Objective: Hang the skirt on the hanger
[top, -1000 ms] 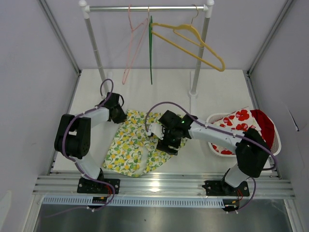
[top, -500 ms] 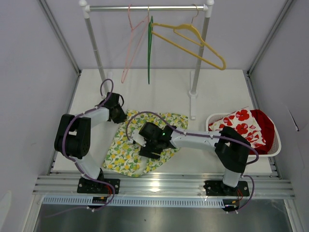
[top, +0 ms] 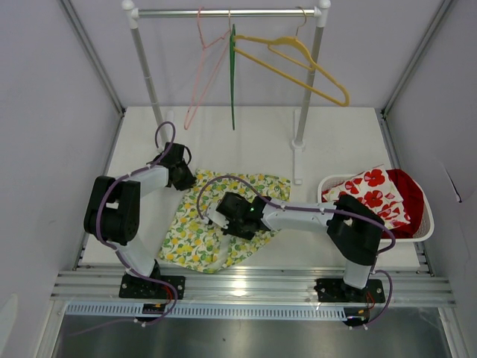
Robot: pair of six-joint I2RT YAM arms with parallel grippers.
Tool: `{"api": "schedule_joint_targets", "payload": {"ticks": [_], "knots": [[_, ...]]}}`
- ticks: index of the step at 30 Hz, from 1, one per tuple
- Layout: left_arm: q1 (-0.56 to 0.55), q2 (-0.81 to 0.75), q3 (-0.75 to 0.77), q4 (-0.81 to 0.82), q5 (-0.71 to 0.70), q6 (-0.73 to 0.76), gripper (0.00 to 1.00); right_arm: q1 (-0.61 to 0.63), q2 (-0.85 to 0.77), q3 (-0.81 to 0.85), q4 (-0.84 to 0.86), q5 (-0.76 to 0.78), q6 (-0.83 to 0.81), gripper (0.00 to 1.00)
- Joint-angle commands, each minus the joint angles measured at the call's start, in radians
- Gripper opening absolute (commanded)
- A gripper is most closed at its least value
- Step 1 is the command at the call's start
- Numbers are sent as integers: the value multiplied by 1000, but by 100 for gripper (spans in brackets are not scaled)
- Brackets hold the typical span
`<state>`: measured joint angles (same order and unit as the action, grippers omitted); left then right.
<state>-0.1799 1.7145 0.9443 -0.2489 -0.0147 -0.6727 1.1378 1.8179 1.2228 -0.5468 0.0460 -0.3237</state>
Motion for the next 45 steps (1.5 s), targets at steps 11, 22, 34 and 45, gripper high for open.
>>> {"api": "schedule_joint_targets", "payload": {"ticks": [11,22,34,45], "knots": [[14,39,17,-38,-11,45,20,-87,-368,-120,-444,-233,-207,24],[14,28,7,-43,1,44,20,-140,-499,-266,-582,-239,-322,27],[0,-85,43,20,107,142,47,-512,-214,128,-401,-276,-74,69],[-13,14,247,-70,19,332,66,-653,238,377,-226,-226,284,64]]}}
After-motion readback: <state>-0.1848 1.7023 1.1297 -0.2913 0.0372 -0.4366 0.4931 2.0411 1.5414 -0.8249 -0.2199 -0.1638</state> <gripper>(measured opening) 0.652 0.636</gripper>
